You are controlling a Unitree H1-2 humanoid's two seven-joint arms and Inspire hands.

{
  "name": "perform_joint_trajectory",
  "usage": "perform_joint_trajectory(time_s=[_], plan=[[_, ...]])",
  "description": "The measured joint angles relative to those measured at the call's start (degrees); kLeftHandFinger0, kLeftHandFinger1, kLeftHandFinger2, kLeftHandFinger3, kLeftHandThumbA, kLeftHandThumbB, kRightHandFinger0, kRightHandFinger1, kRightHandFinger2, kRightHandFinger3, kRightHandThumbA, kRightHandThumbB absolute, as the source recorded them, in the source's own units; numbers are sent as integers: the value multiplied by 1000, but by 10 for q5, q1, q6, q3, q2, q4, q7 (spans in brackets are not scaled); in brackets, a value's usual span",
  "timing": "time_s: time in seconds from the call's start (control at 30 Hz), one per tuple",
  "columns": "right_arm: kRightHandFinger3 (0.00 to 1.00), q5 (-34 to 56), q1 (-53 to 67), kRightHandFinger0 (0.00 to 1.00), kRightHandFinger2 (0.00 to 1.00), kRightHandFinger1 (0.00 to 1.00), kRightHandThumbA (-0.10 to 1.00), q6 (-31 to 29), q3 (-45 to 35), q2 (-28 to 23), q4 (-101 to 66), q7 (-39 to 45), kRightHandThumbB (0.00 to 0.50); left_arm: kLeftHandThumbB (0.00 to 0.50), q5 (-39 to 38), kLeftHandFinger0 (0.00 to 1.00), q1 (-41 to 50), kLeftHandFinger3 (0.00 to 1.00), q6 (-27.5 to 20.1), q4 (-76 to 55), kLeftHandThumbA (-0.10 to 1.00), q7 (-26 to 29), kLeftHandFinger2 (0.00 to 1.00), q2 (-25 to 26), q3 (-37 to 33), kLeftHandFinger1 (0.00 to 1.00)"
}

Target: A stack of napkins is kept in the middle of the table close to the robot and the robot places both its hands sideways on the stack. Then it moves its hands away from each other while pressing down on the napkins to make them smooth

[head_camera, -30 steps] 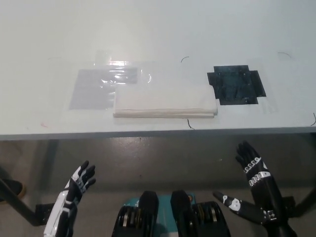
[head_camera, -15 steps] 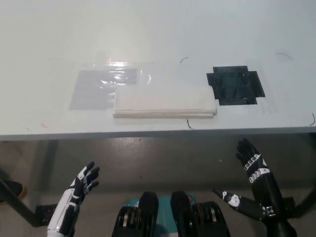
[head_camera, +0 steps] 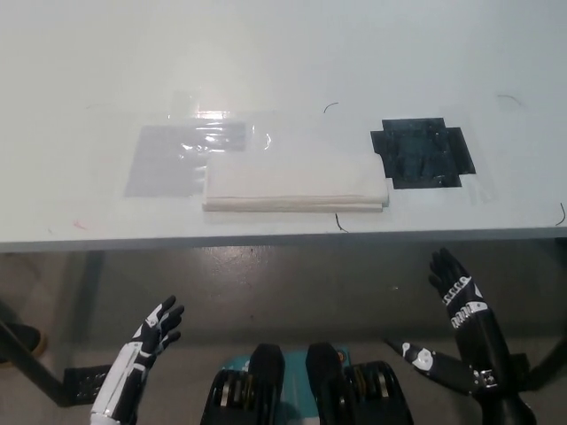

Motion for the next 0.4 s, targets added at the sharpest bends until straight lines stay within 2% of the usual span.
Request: perform_joint_trajectory(time_s=[0.03, 0.17, 0.27, 0.4], plan=[[1000, 0, 1, 1000, 1000, 1000, 1000, 0, 0, 0, 0, 0, 25, 216, 1, 1000, 1, 1000, 1, -1, 1000, 0, 1000, 0, 0, 1000], [1000, 0, 7, 1000, 1000, 1000, 1000, 0, 2, 0, -1, -1, 50, 204, 4, 1000, 8, 1000, 4, -2, 1000, 0, 1000, 0, -1, 1000], [1000, -1, 16, 1000, 1000, 1000, 993, 0, 4, -1, -3, -1, 84, 210, 6, 1000, 17, 1000, 4, -2, 1000, 0, 1000, 0, -2, 1000], [1000, -2, 26, 1000, 1000, 1000, 983, 0, 10, -2, -4, -2, 77, 212, 10, 1000, 29, 1000, 4, -2, 1000, 0, 1000, 0, -3, 1000]])
